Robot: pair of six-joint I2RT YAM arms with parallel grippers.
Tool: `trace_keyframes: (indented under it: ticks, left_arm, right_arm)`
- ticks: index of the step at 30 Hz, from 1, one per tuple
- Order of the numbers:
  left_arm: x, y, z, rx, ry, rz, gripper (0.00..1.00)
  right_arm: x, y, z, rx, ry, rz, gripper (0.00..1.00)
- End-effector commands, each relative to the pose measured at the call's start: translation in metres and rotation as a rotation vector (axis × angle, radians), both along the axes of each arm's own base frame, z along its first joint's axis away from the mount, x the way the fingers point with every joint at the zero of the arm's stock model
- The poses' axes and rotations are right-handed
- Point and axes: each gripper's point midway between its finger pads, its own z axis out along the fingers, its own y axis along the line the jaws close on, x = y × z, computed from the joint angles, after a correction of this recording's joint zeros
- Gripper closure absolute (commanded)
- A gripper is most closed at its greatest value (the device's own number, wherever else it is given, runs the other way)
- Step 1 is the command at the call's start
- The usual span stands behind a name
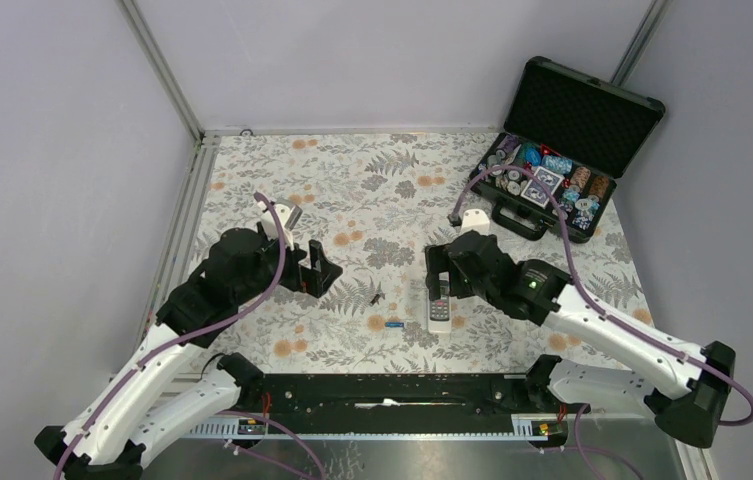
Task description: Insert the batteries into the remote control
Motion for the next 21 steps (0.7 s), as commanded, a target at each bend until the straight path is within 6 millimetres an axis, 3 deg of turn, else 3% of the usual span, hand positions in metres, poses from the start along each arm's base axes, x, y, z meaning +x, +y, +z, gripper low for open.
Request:
trace_keyframes:
  ticks: [1, 10, 21]
  left_arm:
    - [0.001, -0.001, 0.007, -0.02, -0.057, -0.015, 0.01]
    - [-0.001, 0.001, 0.007, -0.018, -0.069, -0.022, 0.01]
    - [-0.004, 0.004, 0.005, -0.021, -0.075, -0.019, 0.01]
  right_arm:
    - [-0.005, -0.006, -0.026, -0.072, 0.077, -0.036, 0.01]
    - [-0.01, -0.013, -0.076, -0.155, 0.201, -0.155, 0.01]
    - [-0.004, -0.003, -0.112, -0.128, 0.244, -0.263, 0.01]
